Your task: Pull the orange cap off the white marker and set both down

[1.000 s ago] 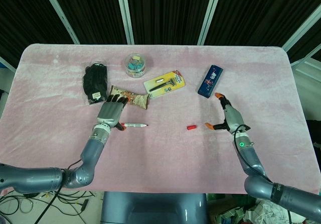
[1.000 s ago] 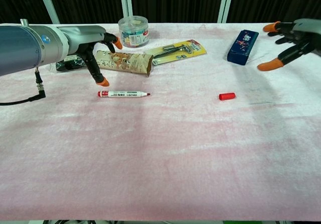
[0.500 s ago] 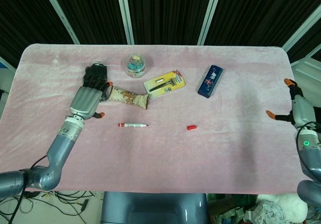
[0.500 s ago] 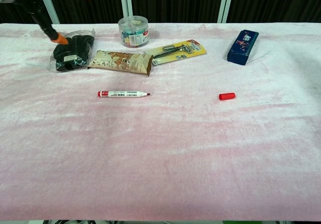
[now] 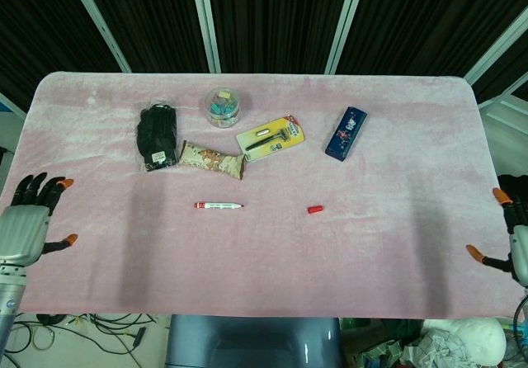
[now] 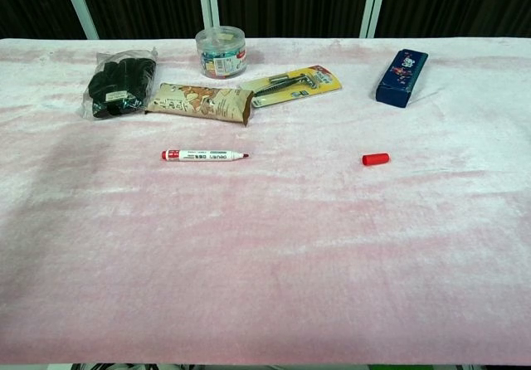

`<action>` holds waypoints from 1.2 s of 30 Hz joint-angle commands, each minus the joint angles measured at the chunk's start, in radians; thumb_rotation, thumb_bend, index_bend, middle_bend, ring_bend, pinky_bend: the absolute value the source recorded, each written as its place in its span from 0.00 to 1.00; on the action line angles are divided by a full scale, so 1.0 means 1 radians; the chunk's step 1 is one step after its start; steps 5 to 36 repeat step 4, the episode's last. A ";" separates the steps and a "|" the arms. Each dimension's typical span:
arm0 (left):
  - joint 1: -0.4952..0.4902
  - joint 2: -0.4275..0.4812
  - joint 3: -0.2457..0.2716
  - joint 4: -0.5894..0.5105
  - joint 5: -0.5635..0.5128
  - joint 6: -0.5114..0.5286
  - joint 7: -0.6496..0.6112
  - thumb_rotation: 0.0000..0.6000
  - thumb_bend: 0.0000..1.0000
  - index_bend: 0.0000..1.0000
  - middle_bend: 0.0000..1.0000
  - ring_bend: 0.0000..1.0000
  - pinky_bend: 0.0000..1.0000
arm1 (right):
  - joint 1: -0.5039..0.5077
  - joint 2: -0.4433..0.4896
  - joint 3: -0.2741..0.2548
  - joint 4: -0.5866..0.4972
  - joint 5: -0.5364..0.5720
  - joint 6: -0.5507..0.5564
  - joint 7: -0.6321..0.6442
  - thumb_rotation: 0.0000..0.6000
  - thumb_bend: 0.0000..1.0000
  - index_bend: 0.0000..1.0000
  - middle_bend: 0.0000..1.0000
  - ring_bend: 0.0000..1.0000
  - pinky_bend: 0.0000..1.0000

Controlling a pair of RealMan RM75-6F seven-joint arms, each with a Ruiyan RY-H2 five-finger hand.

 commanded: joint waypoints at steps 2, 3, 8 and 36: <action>0.090 -0.006 0.041 0.082 0.064 0.040 -0.093 1.00 0.10 0.15 0.13 0.00 0.00 | -0.037 -0.068 -0.066 -0.068 -0.106 0.064 -0.117 1.00 0.07 0.00 0.00 0.03 0.15; 0.098 -0.011 0.040 0.092 0.072 0.045 -0.102 1.00 0.10 0.15 0.13 0.00 0.00 | -0.039 -0.075 -0.070 -0.072 -0.114 0.068 -0.132 1.00 0.07 0.00 0.00 0.03 0.15; 0.108 -0.018 0.040 0.105 0.082 0.054 -0.110 1.00 0.10 0.15 0.13 0.00 0.00 | -0.040 -0.086 -0.077 -0.075 -0.128 0.072 -0.156 1.00 0.07 0.00 0.00 0.03 0.15; 0.108 -0.018 0.040 0.105 0.082 0.054 -0.110 1.00 0.10 0.15 0.13 0.00 0.00 | -0.040 -0.086 -0.077 -0.075 -0.128 0.072 -0.156 1.00 0.07 0.00 0.00 0.03 0.15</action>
